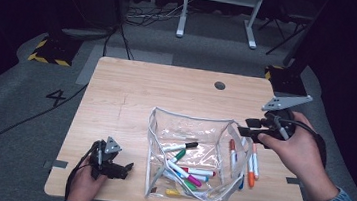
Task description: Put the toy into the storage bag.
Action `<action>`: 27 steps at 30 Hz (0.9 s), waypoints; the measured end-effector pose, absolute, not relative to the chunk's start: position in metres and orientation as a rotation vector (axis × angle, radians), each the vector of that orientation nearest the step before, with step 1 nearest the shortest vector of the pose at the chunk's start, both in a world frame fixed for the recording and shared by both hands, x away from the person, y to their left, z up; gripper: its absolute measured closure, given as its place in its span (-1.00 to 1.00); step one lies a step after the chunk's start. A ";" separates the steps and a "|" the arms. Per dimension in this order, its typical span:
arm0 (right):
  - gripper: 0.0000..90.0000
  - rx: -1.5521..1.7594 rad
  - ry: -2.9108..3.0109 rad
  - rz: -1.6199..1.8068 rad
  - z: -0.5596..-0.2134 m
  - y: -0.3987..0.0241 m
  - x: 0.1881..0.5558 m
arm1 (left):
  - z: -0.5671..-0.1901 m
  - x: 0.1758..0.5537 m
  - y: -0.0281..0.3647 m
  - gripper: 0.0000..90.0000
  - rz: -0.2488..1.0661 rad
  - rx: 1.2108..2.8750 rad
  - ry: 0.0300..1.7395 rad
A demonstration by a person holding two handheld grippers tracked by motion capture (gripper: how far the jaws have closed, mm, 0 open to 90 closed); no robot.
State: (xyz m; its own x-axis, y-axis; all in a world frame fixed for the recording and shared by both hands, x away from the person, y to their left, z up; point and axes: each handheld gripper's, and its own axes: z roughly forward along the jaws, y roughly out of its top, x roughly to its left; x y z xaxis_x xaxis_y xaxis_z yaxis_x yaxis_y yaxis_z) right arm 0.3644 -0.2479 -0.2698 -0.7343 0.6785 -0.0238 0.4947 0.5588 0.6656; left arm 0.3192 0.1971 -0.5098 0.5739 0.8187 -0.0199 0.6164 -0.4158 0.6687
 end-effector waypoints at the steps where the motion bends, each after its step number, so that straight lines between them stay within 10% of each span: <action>1: 0.30 0.997 2.501 0.937 -0.271 -0.255 0.366 | -0.510 0.319 0.197 -1.00 0.413 2.170 1.140; 27: 0.25 1.481 2.482 0.701 -0.409 -0.348 0.393 | -0.510 0.319 0.197 -1.00 0.412 2.172 1.140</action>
